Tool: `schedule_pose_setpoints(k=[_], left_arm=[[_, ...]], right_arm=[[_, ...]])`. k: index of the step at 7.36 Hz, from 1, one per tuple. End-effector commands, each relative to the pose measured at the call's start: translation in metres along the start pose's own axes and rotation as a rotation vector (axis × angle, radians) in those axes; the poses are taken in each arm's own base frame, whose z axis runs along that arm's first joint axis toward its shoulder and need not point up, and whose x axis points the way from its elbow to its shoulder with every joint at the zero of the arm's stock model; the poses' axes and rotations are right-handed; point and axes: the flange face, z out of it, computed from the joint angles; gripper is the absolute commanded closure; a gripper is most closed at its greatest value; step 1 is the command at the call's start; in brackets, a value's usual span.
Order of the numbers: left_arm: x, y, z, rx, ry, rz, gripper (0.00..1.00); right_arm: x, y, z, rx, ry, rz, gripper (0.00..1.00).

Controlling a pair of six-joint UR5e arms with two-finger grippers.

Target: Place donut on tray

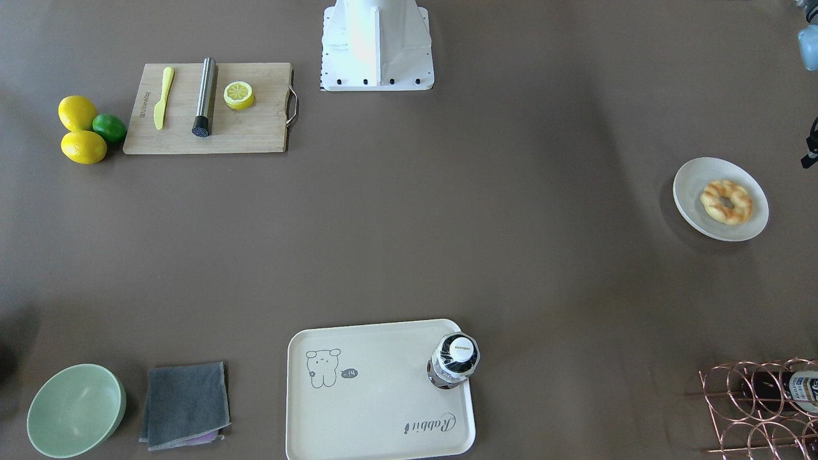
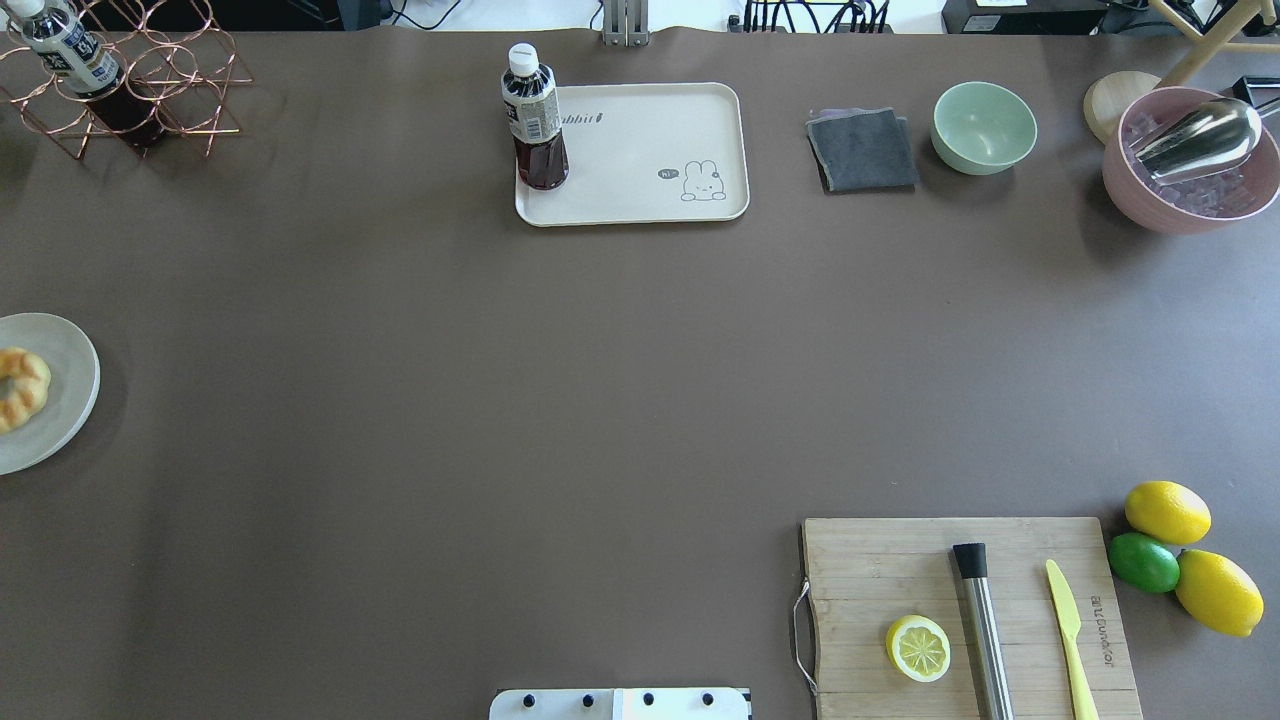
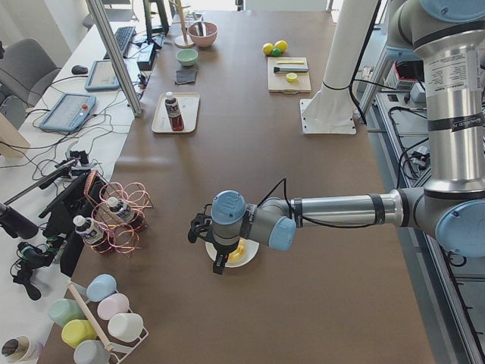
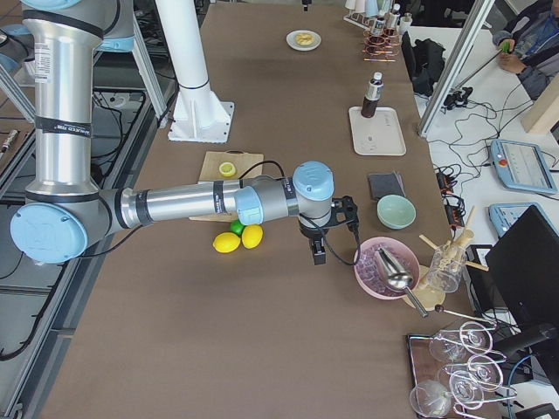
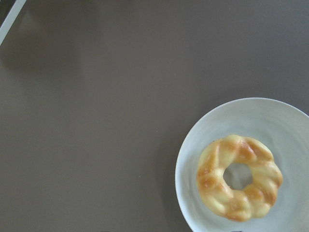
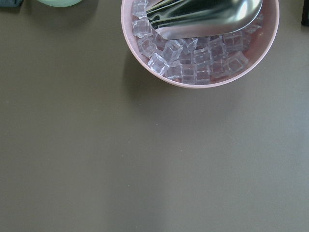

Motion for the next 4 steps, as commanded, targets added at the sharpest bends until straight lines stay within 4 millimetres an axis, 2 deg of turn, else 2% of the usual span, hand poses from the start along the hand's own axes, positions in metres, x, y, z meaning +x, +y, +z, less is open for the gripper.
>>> schedule_pose_setpoints(k=[1,2,4], left_arm=[[-0.016,-0.004,0.049,0.002,0.015,-0.031,0.03],[0.001,-0.010,0.068,-0.007,0.031,-0.068,0.03],[-0.001,0.003,0.095,-0.020,0.043,-0.045,0.05]], right_arm=[[-0.004,-0.001,0.002,-0.005,-0.005,-0.005,0.00],[-0.007,-0.001,0.004,-0.008,-0.006,0.007,0.00],[-0.011,-0.001,0.008,-0.018,-0.012,0.003,0.00]])
